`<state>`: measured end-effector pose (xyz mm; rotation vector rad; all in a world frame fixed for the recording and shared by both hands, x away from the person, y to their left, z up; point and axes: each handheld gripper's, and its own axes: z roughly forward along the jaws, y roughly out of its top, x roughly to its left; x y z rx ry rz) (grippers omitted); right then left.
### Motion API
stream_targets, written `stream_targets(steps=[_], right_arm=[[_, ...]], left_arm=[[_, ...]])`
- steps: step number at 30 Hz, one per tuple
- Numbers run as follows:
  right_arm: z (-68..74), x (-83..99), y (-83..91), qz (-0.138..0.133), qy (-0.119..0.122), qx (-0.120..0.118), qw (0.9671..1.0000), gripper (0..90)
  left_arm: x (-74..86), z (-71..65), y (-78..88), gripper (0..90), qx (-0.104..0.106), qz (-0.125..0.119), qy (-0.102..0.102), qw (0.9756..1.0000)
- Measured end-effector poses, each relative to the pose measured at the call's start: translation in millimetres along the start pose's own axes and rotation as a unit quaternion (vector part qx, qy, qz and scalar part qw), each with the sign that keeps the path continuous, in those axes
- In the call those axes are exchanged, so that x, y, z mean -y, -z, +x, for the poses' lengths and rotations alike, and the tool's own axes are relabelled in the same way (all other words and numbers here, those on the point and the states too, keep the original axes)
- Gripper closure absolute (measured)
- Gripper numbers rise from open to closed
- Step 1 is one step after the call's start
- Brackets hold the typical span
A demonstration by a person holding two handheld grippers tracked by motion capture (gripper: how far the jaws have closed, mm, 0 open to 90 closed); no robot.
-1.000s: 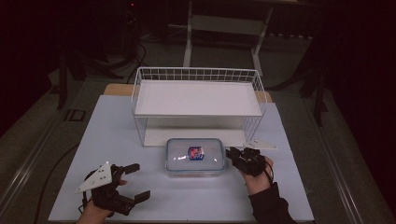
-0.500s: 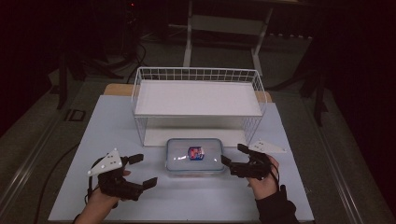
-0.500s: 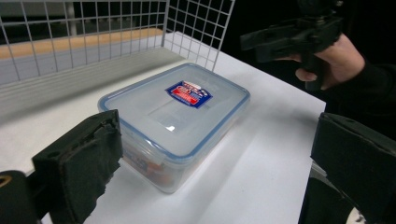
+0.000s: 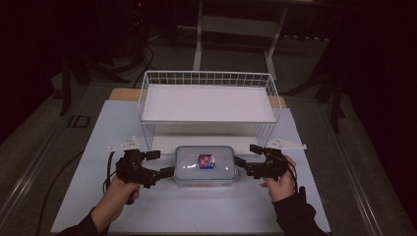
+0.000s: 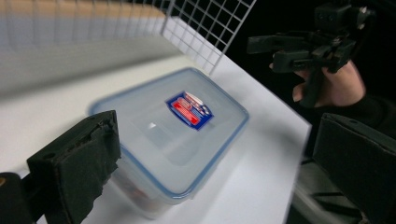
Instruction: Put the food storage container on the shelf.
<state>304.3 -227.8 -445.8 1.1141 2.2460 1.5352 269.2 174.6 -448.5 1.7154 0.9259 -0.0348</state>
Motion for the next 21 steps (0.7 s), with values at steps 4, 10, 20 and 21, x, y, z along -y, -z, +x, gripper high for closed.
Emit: stream_targets(steps=[4, 10, 20, 21], right_arm=[[-6.6, 1.5, -7.8, 0.038, -0.035, -0.017, 0.9985, 15.3], [-18.0, 11.5, -25.4, 0.107, -0.104, -0.056, 0.9872, 14.4], [-32.3, 20.6, -42.7, 0.131, -0.191, -0.062, 0.9709, 14.1], [-33.6, 21.7, -44.5, 0.134, -0.198, -0.063, 0.9689, 14.1]], left_arm=[[1.6, 13.0, -14.7, 0.2, 0.003, 0.024, 0.036, 0.999], [13.3, 28.1, -33.9, 0.3, -0.011, 0.042, 0.092, 0.9948], [24.3, 53.2, -54.9, 0.6, -0.008, 0.08, 0.203, 0.9758], [24.4, 54.7, -55.3, 1.5, -0.007, 0.08, 0.207, 0.9749]])
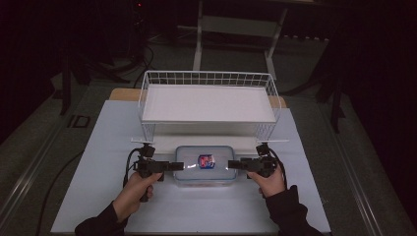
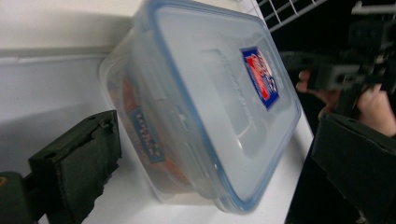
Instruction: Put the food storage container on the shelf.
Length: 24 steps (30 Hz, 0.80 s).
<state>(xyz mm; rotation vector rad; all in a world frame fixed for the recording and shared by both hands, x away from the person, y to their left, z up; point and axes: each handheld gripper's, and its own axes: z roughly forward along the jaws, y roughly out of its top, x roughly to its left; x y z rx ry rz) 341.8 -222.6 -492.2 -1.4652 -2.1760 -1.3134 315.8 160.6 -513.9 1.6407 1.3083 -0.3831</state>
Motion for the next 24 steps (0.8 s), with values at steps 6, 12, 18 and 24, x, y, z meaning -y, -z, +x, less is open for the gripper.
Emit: stream_targets(steps=[6, 12, 18, 24], right_arm=[[-8.3, 0.1, -7.9, 0.013, -0.037, -0.004, 0.9992, 22.5], [-16.1, 0.6, -14.5, 0.029, -0.079, -0.023, 0.9962, 30.1], [-22.7, 2.1, -16.5, 0.031, -0.11, -0.049, 0.9922, 38.6], [-22.8, 2.6, -15.5, 0.032, -0.118, -0.05, 0.9912, 40.0]], left_arm=[[-3.9, 10.3, -3.2, 10.9, -0.006, 0.003, 0.033, 0.9994], [-3.9, 22.7, -7.5, 18.5, 0.014, 0.018, 0.078, 0.9967], [-3.4, 30.4, -10.3, 33.2, 0.042, 0.02, 0.108, 0.993], [-4.2, 25.9, -9.2, 41.8, 0.042, 0.022, 0.083, 0.9954]])
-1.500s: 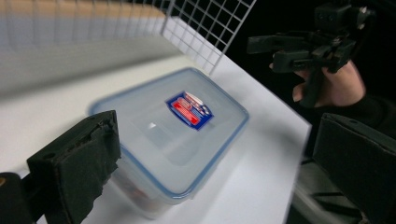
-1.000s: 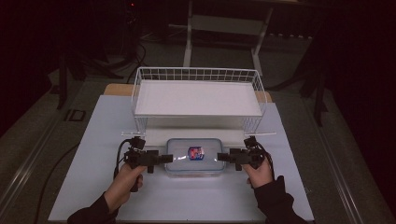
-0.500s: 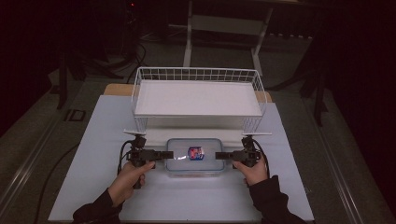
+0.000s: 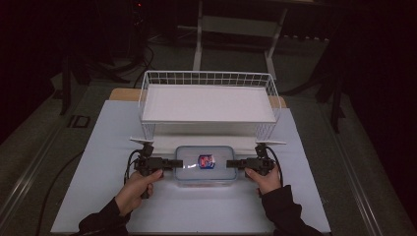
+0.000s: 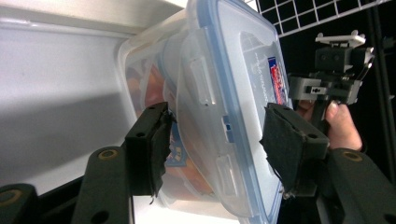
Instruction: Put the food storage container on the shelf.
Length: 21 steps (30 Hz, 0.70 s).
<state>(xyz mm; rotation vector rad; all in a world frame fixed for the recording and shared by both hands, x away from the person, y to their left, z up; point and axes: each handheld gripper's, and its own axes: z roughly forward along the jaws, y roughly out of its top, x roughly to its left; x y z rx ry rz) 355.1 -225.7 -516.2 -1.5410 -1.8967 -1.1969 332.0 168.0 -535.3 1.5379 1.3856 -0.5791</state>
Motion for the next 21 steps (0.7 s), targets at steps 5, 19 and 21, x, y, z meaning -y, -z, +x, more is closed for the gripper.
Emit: stream_targets(steps=[5, 19, 21], right_arm=[[1.4, 1.5, 0.4, -0.002, 0.002, 0.004, 1.0, 40.1], [14.6, 9.7, 5.5, -0.012, 0.04, 0.022, 0.9989, 41.0], [15.2, 10.7, 5.8, -0.015, 0.043, 0.024, 0.9987, 41.2]], left_arm=[[-0.9, -4.9, 2.8, 46.9, -0.006, 0.011, -0.013, 0.9998], [8.7, -24.0, 6.8, 49.9, -0.041, 0.002, -0.038, 0.9984], [9.6, -24.8, 7.2, 49.9, -0.045, 0.001, -0.044, 0.998]])
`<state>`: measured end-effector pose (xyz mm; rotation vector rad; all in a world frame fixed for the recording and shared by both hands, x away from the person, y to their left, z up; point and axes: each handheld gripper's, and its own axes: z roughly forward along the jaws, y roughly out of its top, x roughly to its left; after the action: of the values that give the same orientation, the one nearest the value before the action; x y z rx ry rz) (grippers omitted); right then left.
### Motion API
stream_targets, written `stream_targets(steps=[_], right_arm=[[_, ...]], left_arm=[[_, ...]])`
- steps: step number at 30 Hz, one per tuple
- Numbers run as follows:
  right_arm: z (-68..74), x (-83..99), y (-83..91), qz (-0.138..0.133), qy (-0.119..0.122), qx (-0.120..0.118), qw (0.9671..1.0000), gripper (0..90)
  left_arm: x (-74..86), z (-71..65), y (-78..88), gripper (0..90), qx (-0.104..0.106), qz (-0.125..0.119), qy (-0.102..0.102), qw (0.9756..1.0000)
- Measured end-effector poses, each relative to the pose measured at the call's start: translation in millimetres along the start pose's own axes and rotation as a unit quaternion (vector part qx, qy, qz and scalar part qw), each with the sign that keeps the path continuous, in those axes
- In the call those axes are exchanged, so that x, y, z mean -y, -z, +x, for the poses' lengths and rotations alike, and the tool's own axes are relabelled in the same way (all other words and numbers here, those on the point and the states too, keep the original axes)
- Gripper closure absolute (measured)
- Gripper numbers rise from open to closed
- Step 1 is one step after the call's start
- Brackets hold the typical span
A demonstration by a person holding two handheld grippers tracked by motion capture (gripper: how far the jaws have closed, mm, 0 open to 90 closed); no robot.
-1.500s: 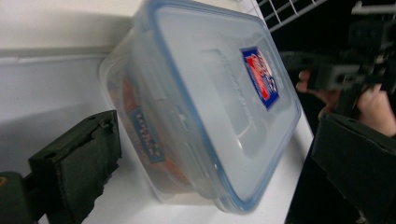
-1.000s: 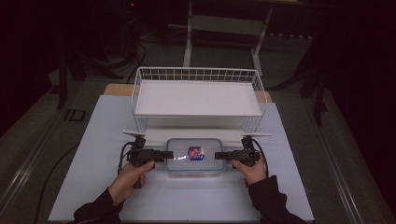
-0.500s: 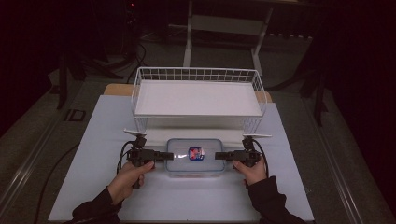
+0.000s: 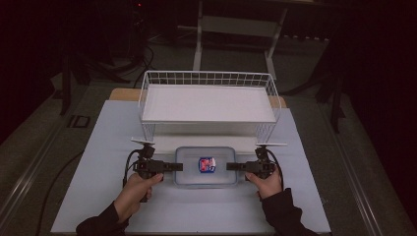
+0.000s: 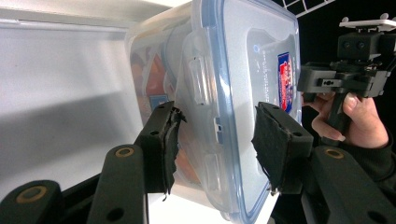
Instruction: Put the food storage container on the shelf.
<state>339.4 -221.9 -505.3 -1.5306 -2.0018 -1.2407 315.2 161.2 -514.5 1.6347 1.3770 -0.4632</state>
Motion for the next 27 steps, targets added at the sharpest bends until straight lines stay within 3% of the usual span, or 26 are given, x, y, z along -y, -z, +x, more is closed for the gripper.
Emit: stream_targets(steps=[6, 11, 16, 20, 27], right_arm=[[-3.2, 2.5, 2.2, -0.005, 0.007, -0.013, 0.9999, 42.9], [2.3, 6.5, 4.2, -0.012, 0.014, -0.004, 0.9998, 43.0], [10.4, 11.0, 8.8, -0.017, 0.03, 0.011, 0.9993, 42.3], [15.3, 8.4, 15.2, -0.027, 0.041, 0.018, 0.9986, 41.4], [29.3, -8.6, 29.3, -0.061, 0.065, 0.032, 0.9955, 41.4]], left_arm=[[1.5, -2.3, 0.8, 49.9, -0.002, -0.001, -0.007, 1.0], [6.1, -8.6, 2.6, 50.5, -0.014, -0.007, -0.018, 0.9997], [10.3, -20.7, 4.4, 51.6, -0.026, -0.015, -0.043, 0.9986], [4.7, -29.3, 6.1, 51.7, -0.028, -0.02, -0.06, 0.9976], [-8.7, -38.7, 7.8, 51.6, -0.017, -0.063, -0.077, 0.9949]])
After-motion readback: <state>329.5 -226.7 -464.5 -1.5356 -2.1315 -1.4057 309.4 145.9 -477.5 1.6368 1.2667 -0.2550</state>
